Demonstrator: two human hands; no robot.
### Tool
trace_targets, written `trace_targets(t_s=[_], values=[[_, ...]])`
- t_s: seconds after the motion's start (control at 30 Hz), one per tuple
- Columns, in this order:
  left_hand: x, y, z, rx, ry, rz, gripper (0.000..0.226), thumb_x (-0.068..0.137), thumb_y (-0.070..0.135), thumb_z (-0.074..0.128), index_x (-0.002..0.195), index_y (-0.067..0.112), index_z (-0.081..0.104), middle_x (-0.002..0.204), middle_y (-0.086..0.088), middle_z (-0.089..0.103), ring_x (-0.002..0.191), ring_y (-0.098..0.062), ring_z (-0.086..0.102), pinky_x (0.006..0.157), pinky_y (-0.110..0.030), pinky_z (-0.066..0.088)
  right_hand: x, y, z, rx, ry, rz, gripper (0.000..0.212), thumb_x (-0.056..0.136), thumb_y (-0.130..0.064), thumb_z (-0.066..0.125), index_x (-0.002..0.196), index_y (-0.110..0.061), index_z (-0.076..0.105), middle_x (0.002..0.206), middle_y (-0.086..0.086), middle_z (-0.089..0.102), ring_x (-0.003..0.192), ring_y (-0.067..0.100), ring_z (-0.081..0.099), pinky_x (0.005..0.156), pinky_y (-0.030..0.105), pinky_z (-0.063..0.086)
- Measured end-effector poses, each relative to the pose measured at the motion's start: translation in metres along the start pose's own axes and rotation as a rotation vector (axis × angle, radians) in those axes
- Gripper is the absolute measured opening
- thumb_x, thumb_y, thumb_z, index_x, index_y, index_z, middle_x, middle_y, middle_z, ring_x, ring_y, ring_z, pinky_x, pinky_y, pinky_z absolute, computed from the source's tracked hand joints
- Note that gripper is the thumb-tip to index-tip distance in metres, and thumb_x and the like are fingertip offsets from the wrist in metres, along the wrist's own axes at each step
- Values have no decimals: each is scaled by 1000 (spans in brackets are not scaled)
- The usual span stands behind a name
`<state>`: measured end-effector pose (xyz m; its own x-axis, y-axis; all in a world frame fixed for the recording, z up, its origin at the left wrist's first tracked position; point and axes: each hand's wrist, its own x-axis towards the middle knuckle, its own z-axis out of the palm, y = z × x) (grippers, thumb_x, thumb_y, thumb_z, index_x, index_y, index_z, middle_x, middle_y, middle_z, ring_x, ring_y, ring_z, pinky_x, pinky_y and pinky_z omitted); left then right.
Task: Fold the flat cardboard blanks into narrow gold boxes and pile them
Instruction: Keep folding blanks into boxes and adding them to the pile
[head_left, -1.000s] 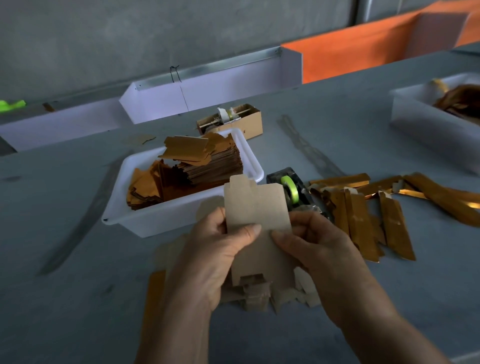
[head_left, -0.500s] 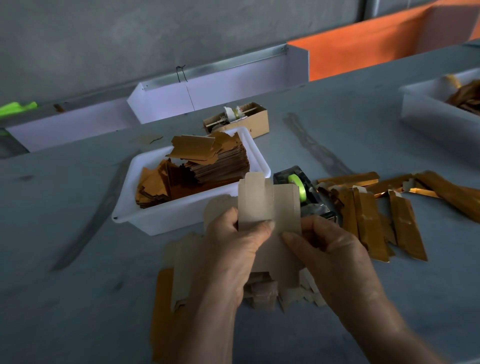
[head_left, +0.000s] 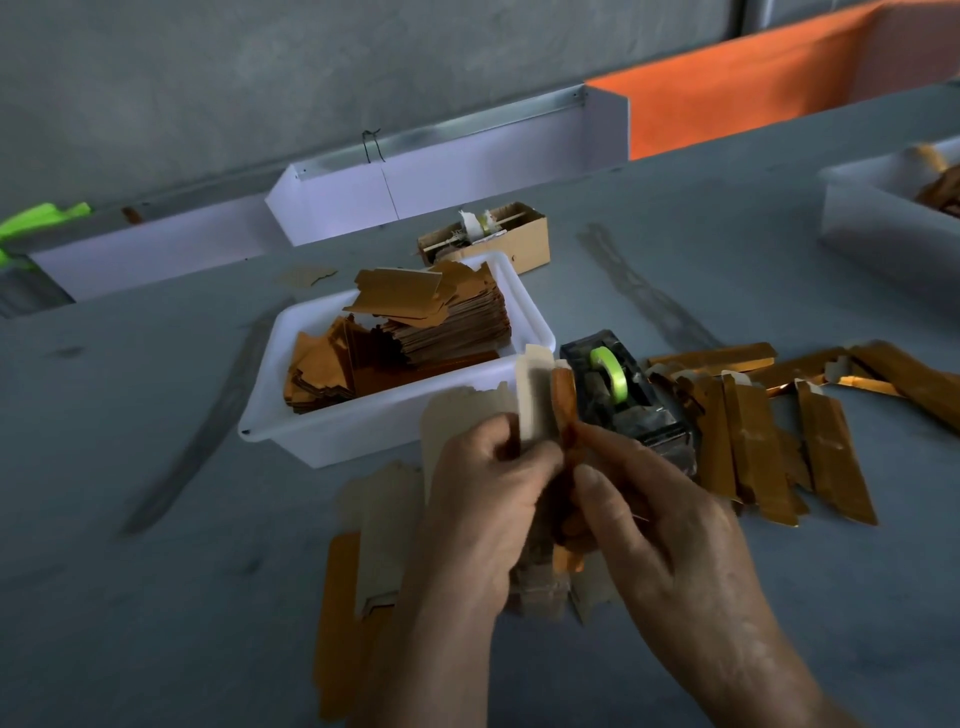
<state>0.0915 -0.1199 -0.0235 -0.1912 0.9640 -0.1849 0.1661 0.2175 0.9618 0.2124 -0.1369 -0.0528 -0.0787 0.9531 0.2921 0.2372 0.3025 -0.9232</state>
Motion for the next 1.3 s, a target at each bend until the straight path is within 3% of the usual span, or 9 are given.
trace_targets(t_s=[0.17,0.3,0.37,0.47,0.67,0.87,1.03,1.13,1.3], values=[[-2,1,-2,-6,-72,59,11,87,28,68,88,19,74,82,-3,75,79,-20,72,69,-34,59,5,1,0,-24,-46,59,32,86,-34,51,116,-35,60,91,-12,68,82,-1,67,71,17,55],[-3,0,-5,33,-66,29,9,85,24,67,90,25,75,86,8,75,82,-8,71,81,-34,53,9,4,-5,11,59,197,43,66,-60,55,104,-40,57,85,-13,66,78,-1,65,63,16,52],[-6,3,-6,5,-151,-5,14,82,26,67,93,24,75,90,3,76,89,-14,71,89,-42,53,15,7,-9,151,50,321,56,56,-63,57,101,-31,62,87,-7,68,82,7,66,72,25,53],[-9,5,-3,46,-205,-2,14,83,24,67,95,26,75,92,5,75,90,-12,71,92,-42,53,19,6,-13,481,-61,459,44,56,-48,67,91,-20,71,85,5,72,82,19,69,76,34,54],[-6,1,1,128,-70,52,9,82,25,73,90,25,70,82,7,74,79,-7,70,80,-35,57,22,7,-12,667,-74,539,35,63,-30,65,91,-10,70,81,7,71,70,15,68,62,28,54],[-6,-2,6,269,113,184,8,81,32,73,78,28,67,65,19,63,66,7,59,53,-8,43,22,9,-11,648,-41,566,30,68,-28,64,93,-13,69,74,2,68,69,15,66,68,33,52],[-14,3,21,401,236,298,6,87,27,67,88,32,65,76,14,65,74,7,61,59,-7,48,22,5,-9,556,43,522,10,86,-21,61,89,-16,69,78,9,69,70,22,63,70,41,54],[-22,7,32,670,338,410,16,88,28,62,104,28,64,92,12,57,84,-4,58,68,-16,49,22,3,-7,517,58,486,10,84,-22,62,86,-14,68,81,15,68,71,26,62,71,43,53],[-31,6,51,1149,340,505,31,52,21,82,81,11,75,68,-4,59,65,-19,62,41,-22,43,21,0,-6,534,50,481,12,78,-26,65,74,-16,68,69,9,63,61,19,58,57,31,49]])
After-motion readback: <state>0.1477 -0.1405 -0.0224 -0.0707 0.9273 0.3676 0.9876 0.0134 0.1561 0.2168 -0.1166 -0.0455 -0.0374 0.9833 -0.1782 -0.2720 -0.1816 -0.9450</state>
